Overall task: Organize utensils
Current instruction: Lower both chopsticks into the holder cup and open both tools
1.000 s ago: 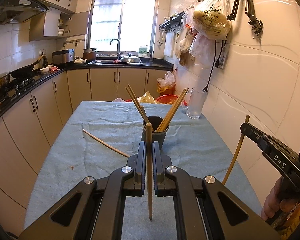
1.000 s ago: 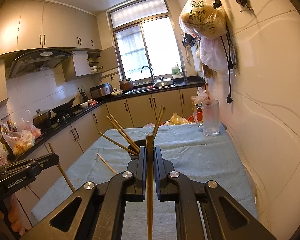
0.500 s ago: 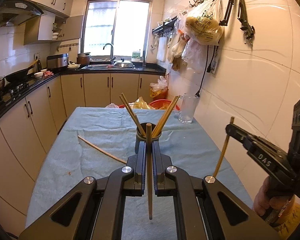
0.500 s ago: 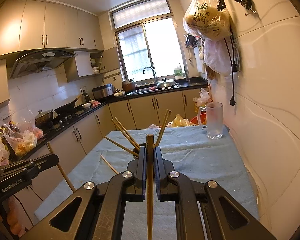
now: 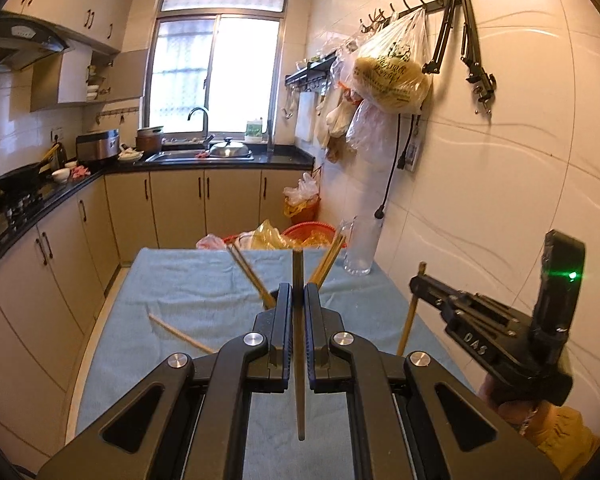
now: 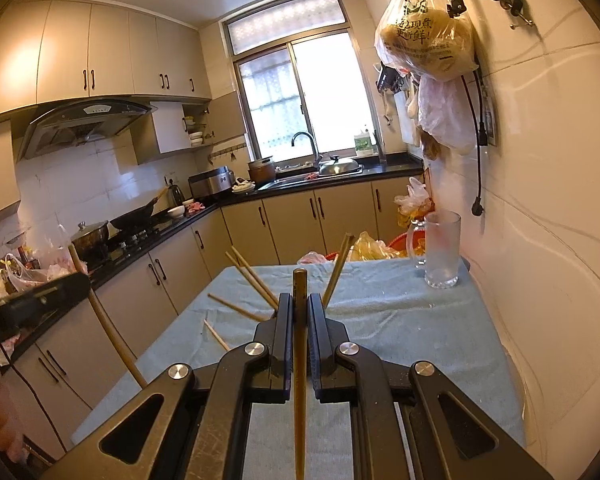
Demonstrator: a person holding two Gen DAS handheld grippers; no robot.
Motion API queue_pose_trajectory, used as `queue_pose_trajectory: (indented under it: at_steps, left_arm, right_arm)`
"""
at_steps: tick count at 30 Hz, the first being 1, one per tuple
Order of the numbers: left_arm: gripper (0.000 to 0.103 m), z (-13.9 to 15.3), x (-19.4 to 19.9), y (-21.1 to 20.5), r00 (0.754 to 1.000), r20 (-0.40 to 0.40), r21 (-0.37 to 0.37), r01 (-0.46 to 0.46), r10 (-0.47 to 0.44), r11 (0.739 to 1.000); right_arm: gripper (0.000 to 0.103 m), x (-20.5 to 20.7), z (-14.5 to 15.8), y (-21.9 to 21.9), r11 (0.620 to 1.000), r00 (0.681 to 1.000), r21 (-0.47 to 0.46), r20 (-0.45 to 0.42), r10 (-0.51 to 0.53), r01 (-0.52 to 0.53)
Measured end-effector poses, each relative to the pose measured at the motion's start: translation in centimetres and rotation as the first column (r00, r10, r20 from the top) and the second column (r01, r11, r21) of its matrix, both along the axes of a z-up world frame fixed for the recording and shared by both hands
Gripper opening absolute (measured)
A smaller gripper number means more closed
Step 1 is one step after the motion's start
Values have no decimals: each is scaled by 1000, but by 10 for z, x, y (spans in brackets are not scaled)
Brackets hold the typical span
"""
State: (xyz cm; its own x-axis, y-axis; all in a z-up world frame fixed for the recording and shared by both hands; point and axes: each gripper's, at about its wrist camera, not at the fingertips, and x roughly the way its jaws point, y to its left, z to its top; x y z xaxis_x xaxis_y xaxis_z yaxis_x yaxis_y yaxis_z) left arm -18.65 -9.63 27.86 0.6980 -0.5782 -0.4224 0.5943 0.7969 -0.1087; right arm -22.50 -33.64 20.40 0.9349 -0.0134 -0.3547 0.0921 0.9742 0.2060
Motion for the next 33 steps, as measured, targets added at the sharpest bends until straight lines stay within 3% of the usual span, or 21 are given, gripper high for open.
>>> queue_pose_trajectory:
  at_steps: [16,24,33]
  left_arm:
    - [5,62,84,-51,993,107,-64,-47,54,997]
    - [5,49,148,-90,993,77,-35,-86,88,996]
    - [5,5,198,-117,996,-13,28,-91,92,995]
  right_arm:
    - [8,90,51,-24,999,994,32,113,-11,7]
    - [8,145,44,-39,995,991,93,128,-36,25]
    - [8,181,12,-60,986,989,150,110,-95,78]
